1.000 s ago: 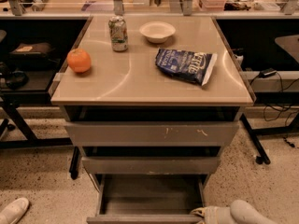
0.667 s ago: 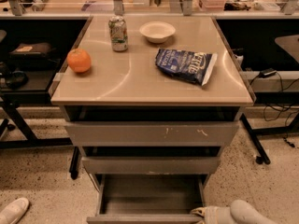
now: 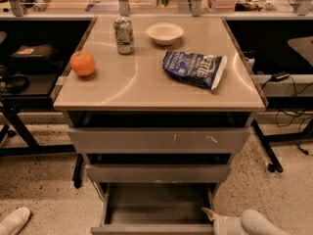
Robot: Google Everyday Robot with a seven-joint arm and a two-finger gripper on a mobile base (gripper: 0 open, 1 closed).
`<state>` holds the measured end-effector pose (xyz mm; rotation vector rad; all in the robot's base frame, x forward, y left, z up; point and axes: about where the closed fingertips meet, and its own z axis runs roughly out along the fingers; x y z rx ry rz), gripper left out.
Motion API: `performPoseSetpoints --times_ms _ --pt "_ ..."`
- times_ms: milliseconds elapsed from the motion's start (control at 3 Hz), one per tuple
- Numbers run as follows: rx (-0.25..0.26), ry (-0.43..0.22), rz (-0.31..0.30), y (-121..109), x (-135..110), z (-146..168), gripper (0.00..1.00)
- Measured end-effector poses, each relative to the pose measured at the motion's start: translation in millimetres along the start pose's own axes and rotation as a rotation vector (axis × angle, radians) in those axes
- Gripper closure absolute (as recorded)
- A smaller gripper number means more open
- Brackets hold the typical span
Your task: Open bottom drawer
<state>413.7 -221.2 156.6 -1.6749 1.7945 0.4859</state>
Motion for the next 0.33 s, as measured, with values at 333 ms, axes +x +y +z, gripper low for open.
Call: performPoseSetpoints --times_ms 333 --pt "0.000 0.000 0.000 0.0 0.0 0.0 0.00"
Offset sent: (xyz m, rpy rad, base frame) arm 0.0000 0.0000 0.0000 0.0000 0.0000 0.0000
